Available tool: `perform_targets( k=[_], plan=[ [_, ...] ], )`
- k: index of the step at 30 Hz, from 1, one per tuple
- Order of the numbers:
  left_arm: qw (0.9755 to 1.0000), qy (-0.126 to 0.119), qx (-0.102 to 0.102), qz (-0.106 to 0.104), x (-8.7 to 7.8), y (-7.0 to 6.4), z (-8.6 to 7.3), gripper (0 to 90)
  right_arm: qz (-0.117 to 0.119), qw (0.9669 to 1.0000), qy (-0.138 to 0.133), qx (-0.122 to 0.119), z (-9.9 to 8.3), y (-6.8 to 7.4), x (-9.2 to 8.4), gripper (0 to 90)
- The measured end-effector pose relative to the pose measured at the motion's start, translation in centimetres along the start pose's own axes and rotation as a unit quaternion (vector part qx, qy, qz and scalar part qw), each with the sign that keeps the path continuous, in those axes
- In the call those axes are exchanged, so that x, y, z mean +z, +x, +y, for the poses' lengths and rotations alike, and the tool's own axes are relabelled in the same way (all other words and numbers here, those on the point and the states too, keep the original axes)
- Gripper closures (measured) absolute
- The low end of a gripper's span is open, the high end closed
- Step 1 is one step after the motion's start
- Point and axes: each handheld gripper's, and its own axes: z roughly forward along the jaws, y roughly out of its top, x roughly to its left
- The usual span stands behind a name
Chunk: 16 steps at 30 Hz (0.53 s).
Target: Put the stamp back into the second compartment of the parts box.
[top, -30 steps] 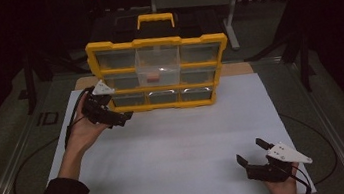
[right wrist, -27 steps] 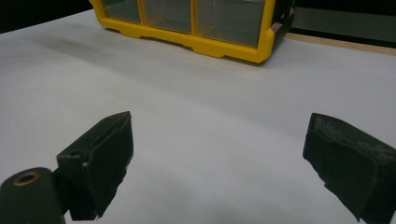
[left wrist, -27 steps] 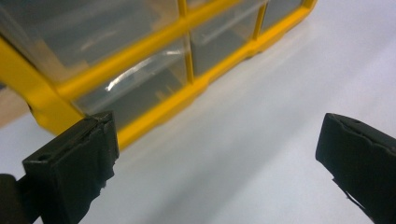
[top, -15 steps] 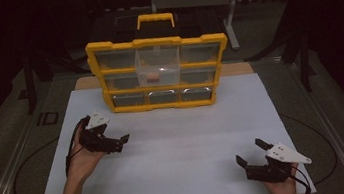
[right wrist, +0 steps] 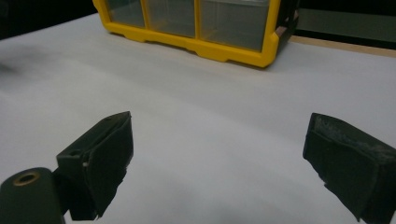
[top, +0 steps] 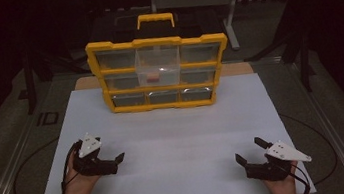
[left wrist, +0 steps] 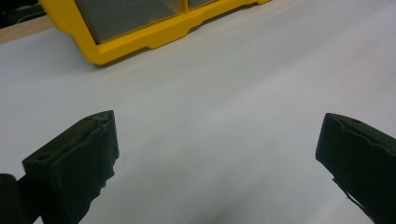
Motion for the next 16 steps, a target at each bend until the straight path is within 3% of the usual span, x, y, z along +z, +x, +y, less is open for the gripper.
perform_targets(
  k=[8, 16],
  plan=[
    [0.9986, -0.047, -0.024, 0.007, -1.6, -0.5, -2.5, 0.0, 0.013, 0.9999, -0.001, -0.007, 0.8, -0.3, 1.0, 8.5],
    [0.9974, -0.066, -0.025, 0.016, -2.4, -0.9, -2.9, 0.0, 0.011, 0.9994, 0.020, -0.028, 0.5, 0.3, 1.5, 8.5]
  ],
)
